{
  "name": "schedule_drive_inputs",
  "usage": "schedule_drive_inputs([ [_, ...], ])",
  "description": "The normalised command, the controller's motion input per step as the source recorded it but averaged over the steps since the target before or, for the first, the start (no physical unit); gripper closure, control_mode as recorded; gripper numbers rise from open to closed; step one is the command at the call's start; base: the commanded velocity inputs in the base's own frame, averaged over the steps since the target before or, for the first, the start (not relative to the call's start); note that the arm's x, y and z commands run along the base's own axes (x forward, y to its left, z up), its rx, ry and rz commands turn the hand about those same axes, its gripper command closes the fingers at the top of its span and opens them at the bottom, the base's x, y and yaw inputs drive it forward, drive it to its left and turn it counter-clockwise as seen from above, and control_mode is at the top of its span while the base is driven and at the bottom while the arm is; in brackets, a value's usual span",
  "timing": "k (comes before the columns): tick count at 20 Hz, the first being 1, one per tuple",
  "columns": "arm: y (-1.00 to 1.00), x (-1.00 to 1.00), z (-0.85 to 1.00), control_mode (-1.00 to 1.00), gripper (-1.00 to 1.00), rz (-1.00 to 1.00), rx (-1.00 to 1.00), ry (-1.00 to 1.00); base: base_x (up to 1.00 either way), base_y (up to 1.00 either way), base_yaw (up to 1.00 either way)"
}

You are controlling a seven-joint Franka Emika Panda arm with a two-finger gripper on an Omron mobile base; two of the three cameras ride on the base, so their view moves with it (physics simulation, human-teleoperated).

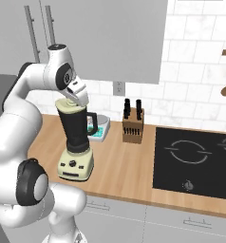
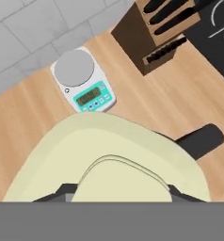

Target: Close the lid blender by securely placing the lid on top.

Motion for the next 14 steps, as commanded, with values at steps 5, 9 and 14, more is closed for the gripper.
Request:
schedule_drive_inputs([
  [5,0.22,-0.07,-0.84,-1.00,1.00,0.27,-0.01,0.00,0.00,0.00,0.00],
  [9,0.24,-0.03,-0.98,-1.00,1.00,0.27,-0.03,0.00,0.00,0.00,0.00],
  [14,0.24,0.00,-1.00,-1.00,1.00,0.26,-0.04,0.01,0.00,0.00,0.00],
])
